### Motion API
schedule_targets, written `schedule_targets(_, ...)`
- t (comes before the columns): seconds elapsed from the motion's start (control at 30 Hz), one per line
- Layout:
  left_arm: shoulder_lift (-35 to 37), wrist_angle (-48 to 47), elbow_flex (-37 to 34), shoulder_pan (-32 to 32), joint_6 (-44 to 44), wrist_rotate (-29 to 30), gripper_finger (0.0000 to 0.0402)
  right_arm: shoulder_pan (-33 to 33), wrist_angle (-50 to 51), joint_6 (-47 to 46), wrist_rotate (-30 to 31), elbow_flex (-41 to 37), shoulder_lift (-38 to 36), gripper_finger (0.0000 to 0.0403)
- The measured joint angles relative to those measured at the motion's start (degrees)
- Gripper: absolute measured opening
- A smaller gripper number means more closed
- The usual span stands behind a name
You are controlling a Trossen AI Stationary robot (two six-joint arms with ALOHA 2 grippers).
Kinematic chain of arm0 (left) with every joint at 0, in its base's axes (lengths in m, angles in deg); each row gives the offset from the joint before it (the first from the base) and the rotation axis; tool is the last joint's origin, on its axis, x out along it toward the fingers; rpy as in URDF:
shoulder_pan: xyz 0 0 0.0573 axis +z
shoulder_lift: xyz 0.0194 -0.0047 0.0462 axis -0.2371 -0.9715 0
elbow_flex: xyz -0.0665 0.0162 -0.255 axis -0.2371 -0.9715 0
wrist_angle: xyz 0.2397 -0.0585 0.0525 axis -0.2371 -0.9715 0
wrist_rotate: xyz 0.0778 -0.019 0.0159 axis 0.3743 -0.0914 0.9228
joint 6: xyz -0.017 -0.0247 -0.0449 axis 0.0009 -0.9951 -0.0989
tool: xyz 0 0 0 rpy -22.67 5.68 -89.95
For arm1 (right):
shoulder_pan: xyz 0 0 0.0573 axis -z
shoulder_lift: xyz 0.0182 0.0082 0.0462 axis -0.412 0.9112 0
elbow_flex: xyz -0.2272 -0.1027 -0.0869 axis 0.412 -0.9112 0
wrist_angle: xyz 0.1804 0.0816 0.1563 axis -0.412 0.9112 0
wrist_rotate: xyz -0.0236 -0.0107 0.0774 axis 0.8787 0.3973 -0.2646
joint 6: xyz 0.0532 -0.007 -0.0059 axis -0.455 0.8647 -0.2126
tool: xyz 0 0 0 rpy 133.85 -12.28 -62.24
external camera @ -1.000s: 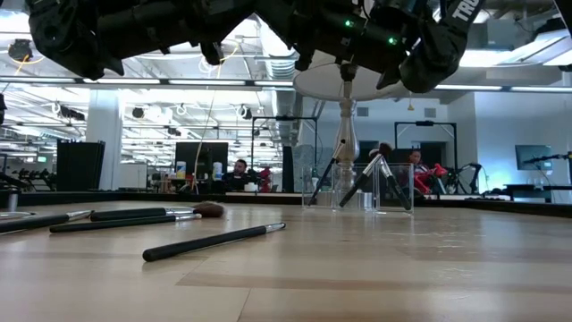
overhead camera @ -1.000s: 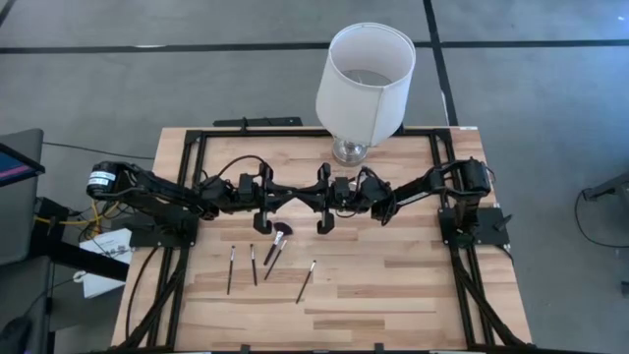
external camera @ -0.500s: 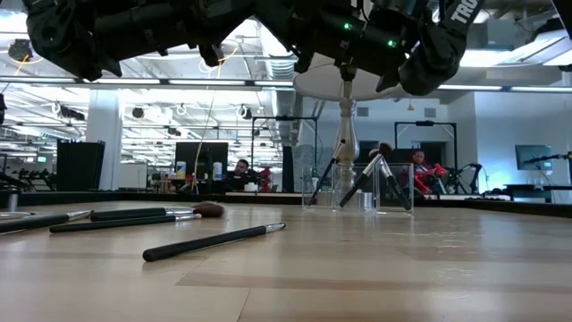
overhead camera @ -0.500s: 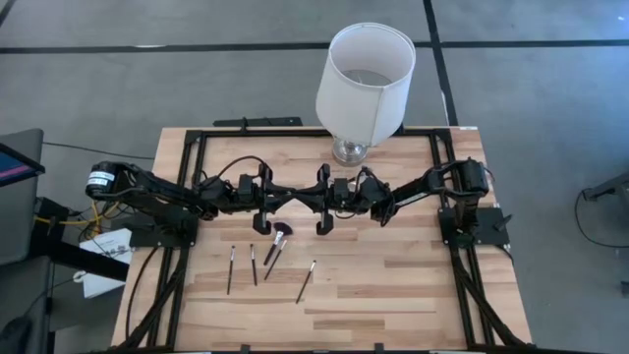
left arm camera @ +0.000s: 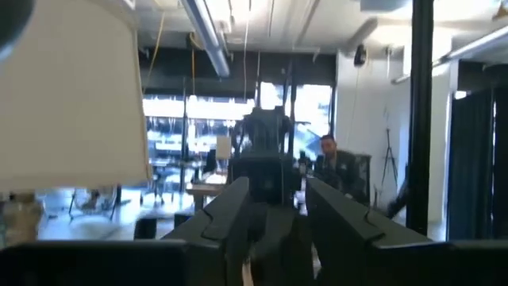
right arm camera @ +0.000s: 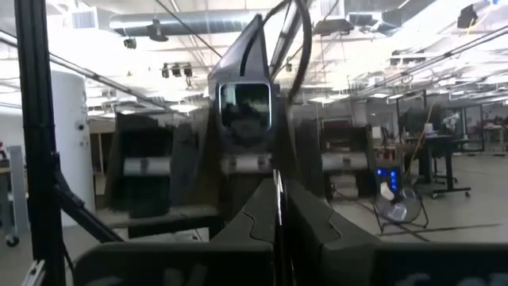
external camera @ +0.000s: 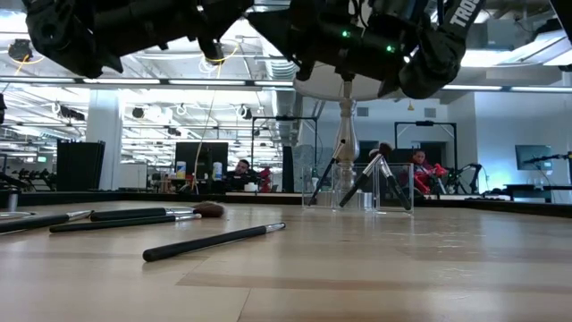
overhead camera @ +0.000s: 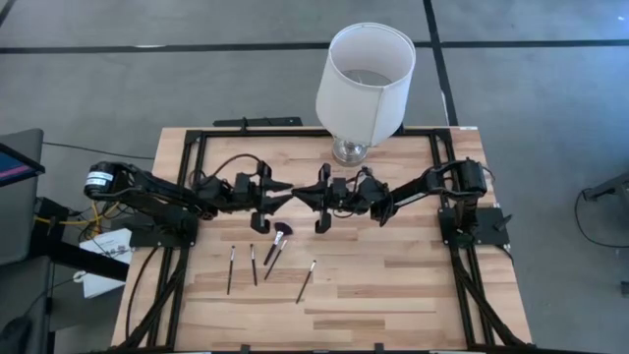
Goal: Put items in baskets/containers
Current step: Put the liner brush into the transparent organizer
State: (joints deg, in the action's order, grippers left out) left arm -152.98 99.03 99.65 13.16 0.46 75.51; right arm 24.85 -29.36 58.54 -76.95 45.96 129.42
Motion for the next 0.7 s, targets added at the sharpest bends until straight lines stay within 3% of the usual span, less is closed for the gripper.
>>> schedule_targets(0.7,-0.08,-0.88,-0.11,0.0,-0.02,0.0,0.0101,-0.11,-4.99,1.01,-2.05,0.11,-0.19,0.0001)
